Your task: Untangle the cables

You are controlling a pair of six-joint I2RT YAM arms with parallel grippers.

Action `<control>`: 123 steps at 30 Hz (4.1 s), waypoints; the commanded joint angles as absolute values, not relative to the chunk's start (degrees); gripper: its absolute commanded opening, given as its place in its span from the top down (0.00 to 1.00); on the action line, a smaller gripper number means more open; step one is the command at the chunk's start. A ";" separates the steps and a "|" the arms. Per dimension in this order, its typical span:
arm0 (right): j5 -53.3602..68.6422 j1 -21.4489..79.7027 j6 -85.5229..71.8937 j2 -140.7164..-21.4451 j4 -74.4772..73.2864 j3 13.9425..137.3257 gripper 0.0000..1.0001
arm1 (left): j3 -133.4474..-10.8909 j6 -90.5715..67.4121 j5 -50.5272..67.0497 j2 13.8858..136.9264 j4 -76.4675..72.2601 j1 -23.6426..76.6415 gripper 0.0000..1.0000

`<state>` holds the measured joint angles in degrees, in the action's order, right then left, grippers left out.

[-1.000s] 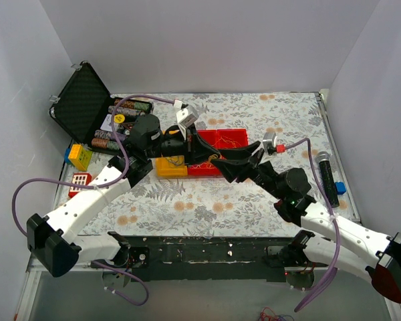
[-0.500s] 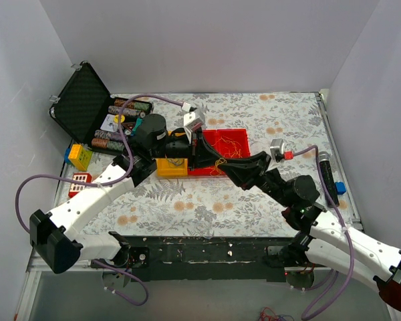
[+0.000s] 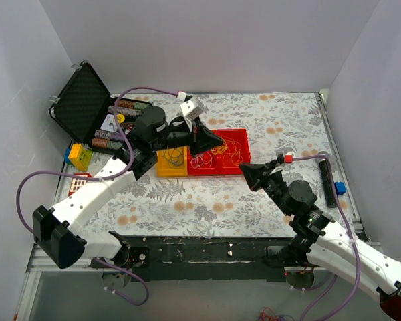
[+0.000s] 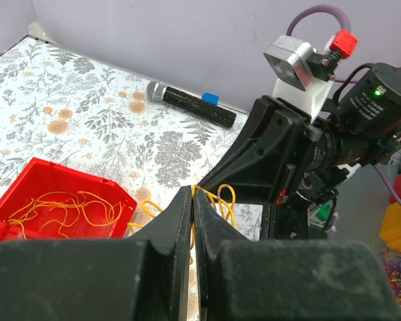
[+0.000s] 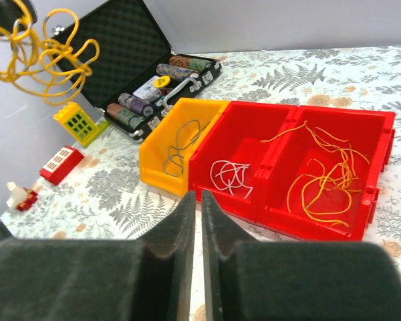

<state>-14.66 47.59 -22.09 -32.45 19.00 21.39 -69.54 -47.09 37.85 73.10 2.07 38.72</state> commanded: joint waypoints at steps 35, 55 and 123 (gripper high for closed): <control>-18.19 47.55 -14.76 -46.15 31.47 30.16 0.88 | -70.05 -58.19 38.32 73.39 -4.14 39.99 1.00; -28.21 46.14 -19.07 -43.07 19.78 22.42 0.99 | -82.78 -53.70 37.70 76.90 -2.11 39.90 1.00; -35.07 43.07 -20.39 -31.02 6.77 27.77 0.49 | -88.77 -18.82 9.68 119.53 -2.20 44.38 1.00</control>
<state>-34.39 43.40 -20.91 -30.76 5.87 24.91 -86.74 -24.69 14.76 118.37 -3.75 42.13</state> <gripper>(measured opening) 0.515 0.008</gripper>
